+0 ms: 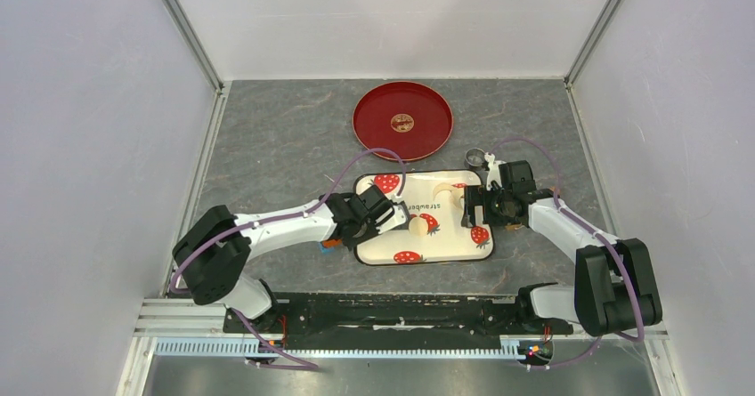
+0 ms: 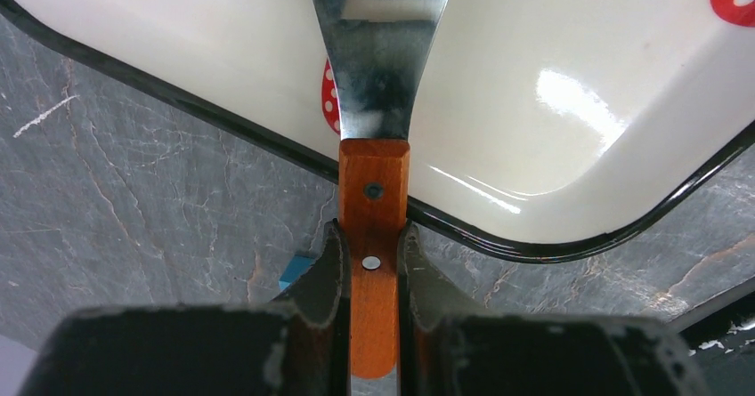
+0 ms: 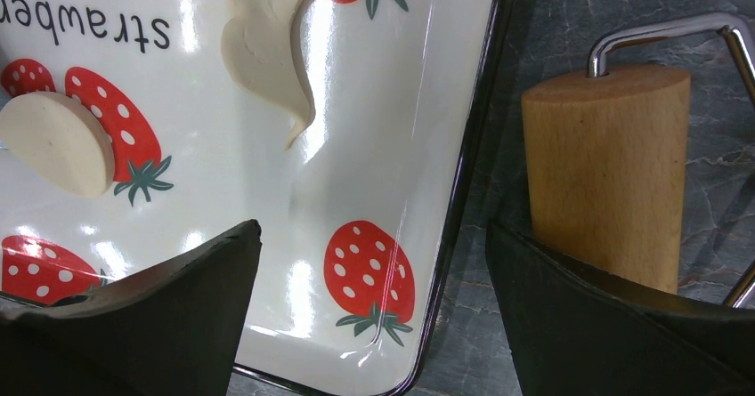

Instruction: Roll out the dumpling wrappers from the dough

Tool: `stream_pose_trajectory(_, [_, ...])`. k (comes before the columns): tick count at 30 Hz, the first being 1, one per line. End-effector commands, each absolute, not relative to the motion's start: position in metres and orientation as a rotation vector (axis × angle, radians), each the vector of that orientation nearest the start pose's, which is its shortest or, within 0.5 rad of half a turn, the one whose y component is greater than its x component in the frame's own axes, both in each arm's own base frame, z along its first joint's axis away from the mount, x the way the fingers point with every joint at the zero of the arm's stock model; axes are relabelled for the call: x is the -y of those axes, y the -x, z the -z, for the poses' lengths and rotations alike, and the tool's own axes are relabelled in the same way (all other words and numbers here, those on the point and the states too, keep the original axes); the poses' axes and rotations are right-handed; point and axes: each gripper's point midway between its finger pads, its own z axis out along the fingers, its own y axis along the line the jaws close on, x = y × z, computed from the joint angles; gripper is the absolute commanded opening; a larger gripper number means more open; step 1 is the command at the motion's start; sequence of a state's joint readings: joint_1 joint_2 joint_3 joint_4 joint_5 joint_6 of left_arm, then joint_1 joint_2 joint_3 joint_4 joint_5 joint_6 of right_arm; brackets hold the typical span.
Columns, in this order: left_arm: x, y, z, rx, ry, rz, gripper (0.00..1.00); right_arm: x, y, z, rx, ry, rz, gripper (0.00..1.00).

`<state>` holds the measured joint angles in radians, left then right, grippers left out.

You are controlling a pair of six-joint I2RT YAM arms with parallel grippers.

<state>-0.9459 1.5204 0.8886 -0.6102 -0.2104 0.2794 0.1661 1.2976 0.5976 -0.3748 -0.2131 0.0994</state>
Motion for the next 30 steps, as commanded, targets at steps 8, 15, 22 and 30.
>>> stream_pose_trajectory(8, [0.208, -0.204, -0.044, -2.282, -1.656, -0.143, 0.02, -0.085, -0.235, -0.011, -2.686, 0.183, -0.403, 0.98])
stream_pose_trajectory(15, [0.212, -0.209, -0.047, -2.282, -1.653, -0.161, 0.02, -0.085, -0.234, -0.010, -2.691, 0.186, -0.406, 0.98])
stream_pose_trajectory(22, [0.220, -0.207, -0.048, -2.301, -1.676, -0.122, 0.02, -0.086, -0.234, -0.011, -2.689, 0.190, -0.412, 0.98])
stream_pose_trajectory(30, [0.234, -0.200, -0.047, -2.344, -1.739, -0.038, 0.02, -0.087, -0.234, -0.011, -2.688, 0.195, -0.421, 0.98])
